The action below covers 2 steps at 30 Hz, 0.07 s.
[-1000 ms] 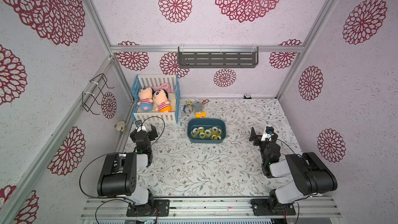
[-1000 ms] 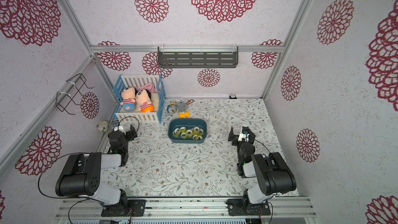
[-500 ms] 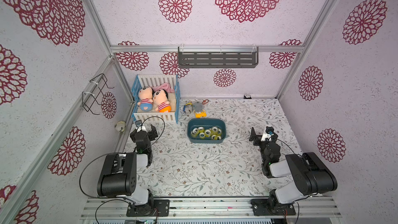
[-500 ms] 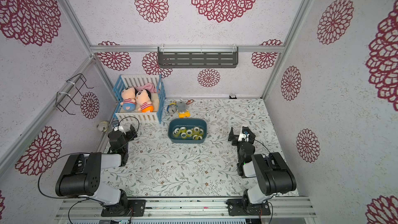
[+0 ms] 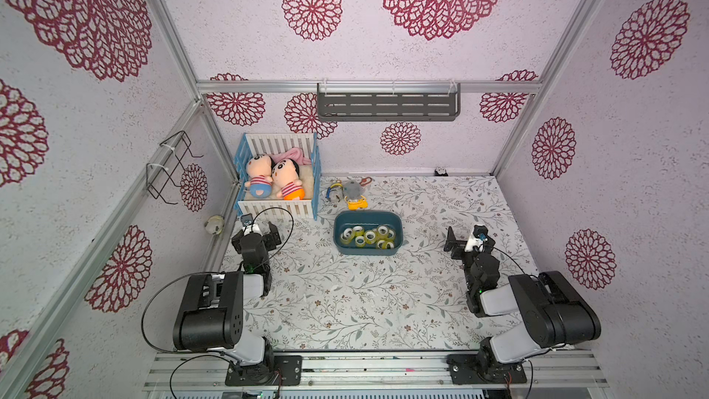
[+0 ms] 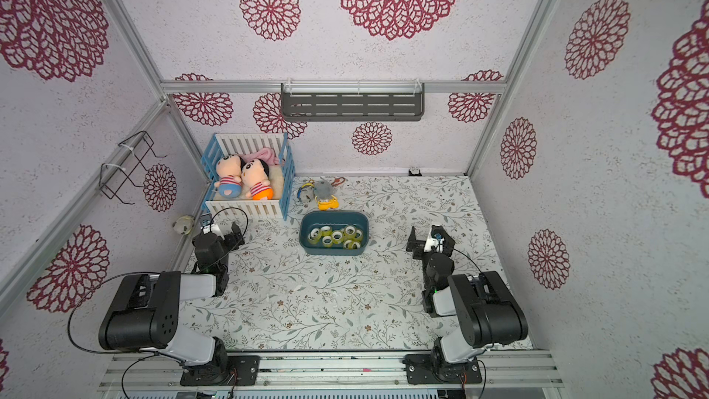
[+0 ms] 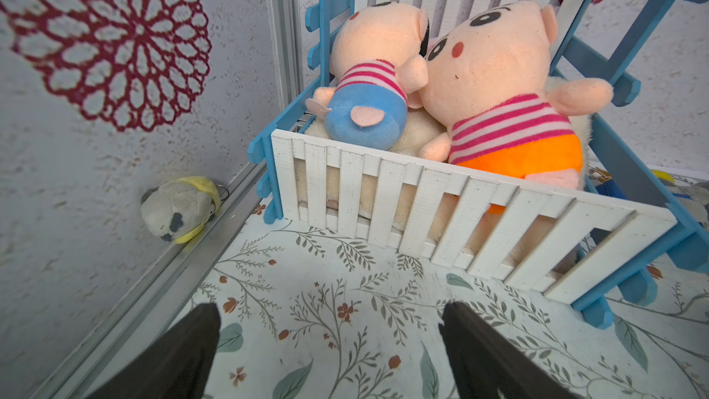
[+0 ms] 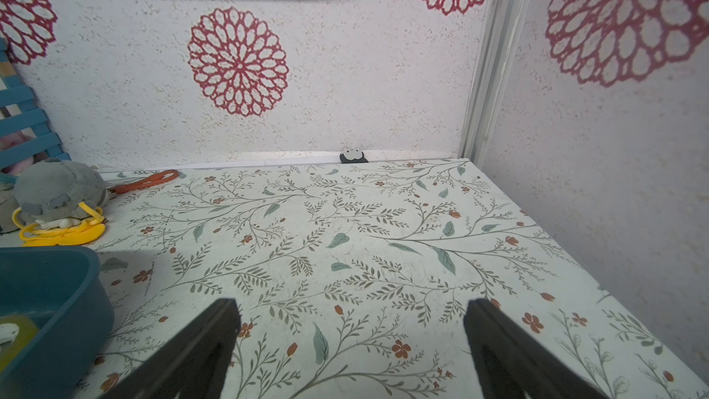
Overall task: Put the transparent tape into the storage box
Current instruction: Reset both arms
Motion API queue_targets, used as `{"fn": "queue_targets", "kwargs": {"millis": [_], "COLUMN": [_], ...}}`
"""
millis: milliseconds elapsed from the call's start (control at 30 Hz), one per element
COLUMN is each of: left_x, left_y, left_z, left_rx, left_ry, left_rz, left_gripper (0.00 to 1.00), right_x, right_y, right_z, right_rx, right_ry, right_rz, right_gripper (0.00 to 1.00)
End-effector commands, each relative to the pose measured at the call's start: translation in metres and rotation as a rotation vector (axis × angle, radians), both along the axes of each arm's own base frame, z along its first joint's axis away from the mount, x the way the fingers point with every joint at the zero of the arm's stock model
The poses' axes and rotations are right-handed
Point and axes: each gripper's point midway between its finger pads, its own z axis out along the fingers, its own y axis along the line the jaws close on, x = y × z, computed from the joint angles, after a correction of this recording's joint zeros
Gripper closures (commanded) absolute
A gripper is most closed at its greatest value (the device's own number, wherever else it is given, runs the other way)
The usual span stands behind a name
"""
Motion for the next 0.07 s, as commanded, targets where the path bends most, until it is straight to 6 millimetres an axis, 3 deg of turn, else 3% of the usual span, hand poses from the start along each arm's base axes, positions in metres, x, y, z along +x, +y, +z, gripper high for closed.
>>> {"fn": "queue_targets", "kwargs": {"millis": [0,33], "left_x": [0.0017,0.0020], "left_y": [0.0021,0.0019], "left_z": [0.0021,0.0024], "left_rx": [-0.001,-0.001], "left_ry": [-0.004,-0.004], "left_rz": [0.000,-0.001], "left_gripper": [0.03,0.03], "right_x": [0.0020,0.0014], "right_y": [0.0002,-0.0003], "right_z": [0.0138,0.0134], "right_rx": [0.004,0.004], "right_ry": [-0.050,-0.050], "right_rz": [0.006,0.005], "right_gripper": [0.01,0.01]}}
